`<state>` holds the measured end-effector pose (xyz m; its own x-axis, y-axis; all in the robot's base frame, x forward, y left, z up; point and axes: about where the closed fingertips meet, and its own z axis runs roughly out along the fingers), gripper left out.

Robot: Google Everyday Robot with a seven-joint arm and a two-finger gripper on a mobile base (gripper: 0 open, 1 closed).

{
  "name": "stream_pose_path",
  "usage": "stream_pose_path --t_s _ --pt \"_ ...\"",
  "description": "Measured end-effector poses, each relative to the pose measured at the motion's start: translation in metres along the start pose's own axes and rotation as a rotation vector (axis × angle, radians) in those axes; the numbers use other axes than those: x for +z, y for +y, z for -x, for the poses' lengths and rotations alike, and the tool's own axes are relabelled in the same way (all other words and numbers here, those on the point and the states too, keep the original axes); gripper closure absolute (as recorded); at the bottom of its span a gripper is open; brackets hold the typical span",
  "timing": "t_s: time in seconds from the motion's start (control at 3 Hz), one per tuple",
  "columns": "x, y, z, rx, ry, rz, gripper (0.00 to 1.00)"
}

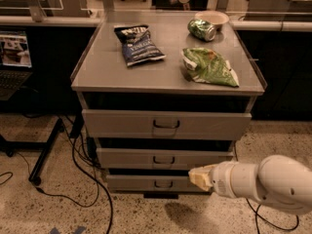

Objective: Open bottom drawer

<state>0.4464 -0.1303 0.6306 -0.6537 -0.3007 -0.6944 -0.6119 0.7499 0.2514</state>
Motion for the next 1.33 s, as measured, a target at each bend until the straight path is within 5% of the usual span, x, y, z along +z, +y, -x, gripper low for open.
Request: stream_pose_path --t_s 0.33,0.67,1.33 --pt "0.044 -0.028 -0.046 0.132 -0.022 -0.037 1.00" --pt "0.044 -0.028 -0.046 0.132 -0.022 -0.037 1.00" --pt "0.103 -0.064 -0.084 0.233 -0.036 -0.040 1.00"
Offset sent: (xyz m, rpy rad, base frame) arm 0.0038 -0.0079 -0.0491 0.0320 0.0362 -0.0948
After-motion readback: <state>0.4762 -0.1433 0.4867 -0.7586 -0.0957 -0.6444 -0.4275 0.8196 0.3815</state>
